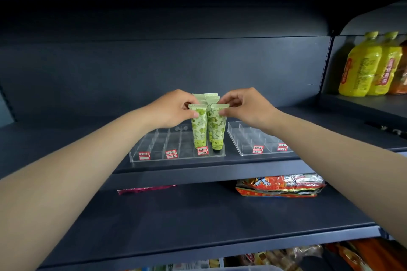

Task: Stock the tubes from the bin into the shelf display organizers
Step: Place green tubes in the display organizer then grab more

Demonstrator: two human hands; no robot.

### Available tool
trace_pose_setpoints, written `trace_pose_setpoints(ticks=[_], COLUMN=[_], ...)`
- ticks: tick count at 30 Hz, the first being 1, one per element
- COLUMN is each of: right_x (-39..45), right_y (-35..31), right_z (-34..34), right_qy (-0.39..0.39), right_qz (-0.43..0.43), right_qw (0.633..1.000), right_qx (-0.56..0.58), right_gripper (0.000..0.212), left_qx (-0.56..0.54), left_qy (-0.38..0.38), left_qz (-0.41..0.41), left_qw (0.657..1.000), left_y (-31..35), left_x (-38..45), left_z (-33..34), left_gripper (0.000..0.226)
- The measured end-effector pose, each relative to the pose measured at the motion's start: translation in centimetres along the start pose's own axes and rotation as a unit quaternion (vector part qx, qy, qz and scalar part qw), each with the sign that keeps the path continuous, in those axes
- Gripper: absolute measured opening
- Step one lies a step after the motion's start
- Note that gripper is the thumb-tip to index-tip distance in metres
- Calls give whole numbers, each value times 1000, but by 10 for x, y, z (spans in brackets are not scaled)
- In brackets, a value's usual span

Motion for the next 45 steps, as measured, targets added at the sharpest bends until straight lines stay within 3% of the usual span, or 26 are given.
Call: trace_pose_setpoints(ticks=[7, 33, 45], right_x=[3, -1, -67], right_y=[5, -9, -21], right_z=[5, -13, -18], right_qy=[6, 26, 92], right_qz=[-1, -34, -86], right_qw=[1000, 997, 980], right_qx=[5, -66, -155], right_gripper=[13, 22, 31], left_qx=[-34, -49, -14], left_qy=[2, 46, 78], left_qz=[3, -2, -4], left_qw=[999, 998, 997], left_y=[-1, 0, -2], left_x=[5, 1, -75], left_z=[3, -19, -17], left_gripper=[19, 22, 23])
Point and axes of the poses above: each hand's wrist, its own x-axis towards the middle knuckle, its own z-axis out of the palm, y = z × x, the point moved 9 cm from there along x, towards the middle knuckle, and after that the axes turned 3 degrees about y, right-handed, at the moved point
